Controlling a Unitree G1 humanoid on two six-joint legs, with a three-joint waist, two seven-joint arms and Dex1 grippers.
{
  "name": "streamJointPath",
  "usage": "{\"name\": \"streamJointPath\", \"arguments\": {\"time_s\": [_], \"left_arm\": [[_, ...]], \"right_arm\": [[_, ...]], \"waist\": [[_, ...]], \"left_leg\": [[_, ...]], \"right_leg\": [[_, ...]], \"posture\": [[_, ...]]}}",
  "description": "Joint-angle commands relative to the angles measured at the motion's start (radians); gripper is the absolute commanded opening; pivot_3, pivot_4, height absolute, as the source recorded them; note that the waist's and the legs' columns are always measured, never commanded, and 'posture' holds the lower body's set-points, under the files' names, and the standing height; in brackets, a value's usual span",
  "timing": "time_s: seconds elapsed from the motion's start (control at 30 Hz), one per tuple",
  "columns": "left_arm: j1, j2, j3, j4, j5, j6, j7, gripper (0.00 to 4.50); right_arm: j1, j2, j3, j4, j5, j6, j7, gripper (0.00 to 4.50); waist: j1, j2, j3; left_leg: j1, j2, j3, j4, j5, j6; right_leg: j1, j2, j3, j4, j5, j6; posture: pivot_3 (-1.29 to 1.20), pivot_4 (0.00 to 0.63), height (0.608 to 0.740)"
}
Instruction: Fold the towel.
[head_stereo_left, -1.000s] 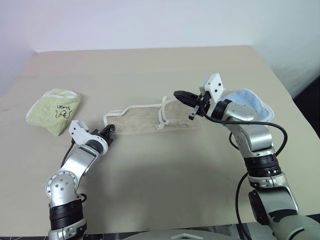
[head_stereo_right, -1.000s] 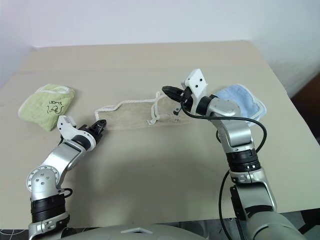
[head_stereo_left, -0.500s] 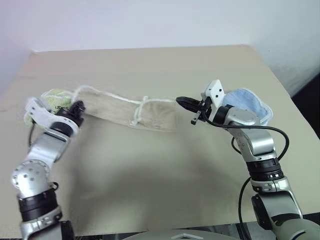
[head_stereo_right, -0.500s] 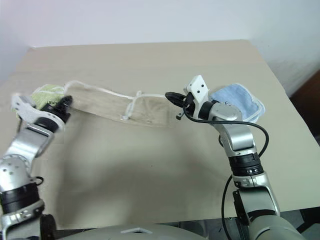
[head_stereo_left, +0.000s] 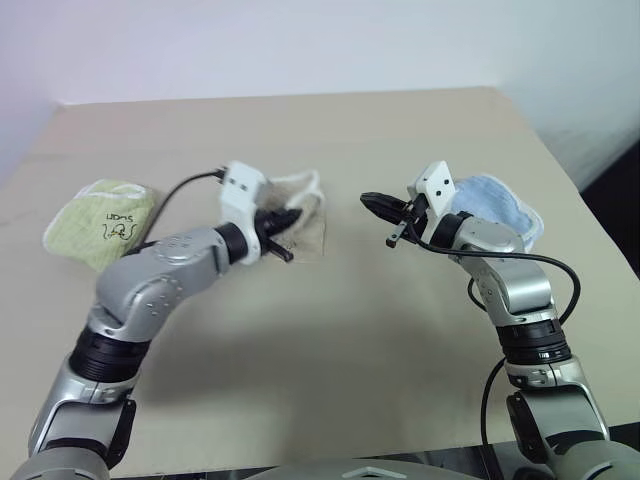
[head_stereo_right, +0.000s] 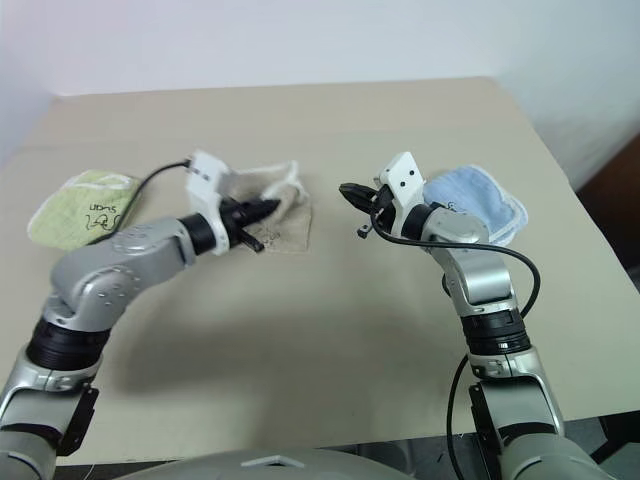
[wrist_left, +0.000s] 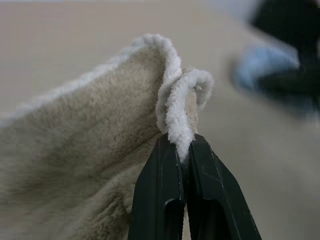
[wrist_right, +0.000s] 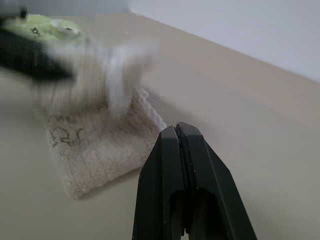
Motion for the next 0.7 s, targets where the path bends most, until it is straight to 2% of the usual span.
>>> {"name": "streamJointPath", "arguments": {"time_s": [0.03,0.13,0.3,0.47,0.63,0.7], "left_arm": [[-0.027,0.009,-0.041,0.006,0.125,-0.019,-0.074,0.27],[-0.025,-0.013,-0.024,0.022,0.171,-0.015,-0.099,0.98],[-0.007,-0.062,0.039,0.014,0.184,-0.001,-0.127,2.70],[0.029,-0.129,0.153,-0.034,0.130,0.012,-0.127,4.40],[0.055,-0.171,0.363,-0.060,0.060,-0.021,-0.102,4.48],[0.057,-0.161,0.402,-0.047,0.075,-0.028,-0.098,4.48]], "right_arm": [[0.013,-0.008,-0.033,-0.057,0.002,-0.011,-0.019,0.00],[0.025,-0.008,-0.034,-0.074,0.003,-0.008,-0.027,0.00],[0.028,-0.002,-0.028,-0.080,0.002,-0.007,-0.031,0.00],[0.008,0.005,-0.017,-0.070,0.001,-0.010,-0.025,0.00],[-0.023,0.025,-0.006,-0.078,0.014,0.003,-0.019,0.00],[-0.031,0.033,-0.003,-0.081,0.021,0.010,-0.014,0.00]], "waist": [[-0.005,0.000,0.000],[-0.004,0.000,0.000],[0.000,0.000,0.000],[0.000,0.000,0.000],[-0.003,0.000,0.000],[-0.004,0.000,0.000]], "left_leg": [[0.000,0.000,0.000,0.000,0.000,0.000],[0.000,0.001,0.000,0.000,0.000,0.000],[-0.001,0.001,0.000,0.001,0.000,0.000],[-0.001,0.001,0.000,0.001,0.000,0.000],[-0.001,0.001,0.000,0.001,0.000,0.000],[-0.001,0.001,0.000,0.001,0.000,0.000]], "right_leg": [[0.000,0.000,0.000,0.000,0.000,0.000],[-0.001,0.001,0.000,0.001,0.000,0.000],[-0.001,0.000,0.000,0.000,0.001,0.001],[-0.001,0.000,0.000,0.001,0.001,0.002],[-0.002,0.000,0.000,0.001,0.001,0.002],[-0.002,0.001,0.001,0.002,0.001,0.002]], "posture": [[0.00,0.150,0.731],[0.00,0.150,0.731],[0.00,0.150,0.731],[0.00,0.150,0.731],[0.00,0.150,0.731],[0.00,0.150,0.731]]}}
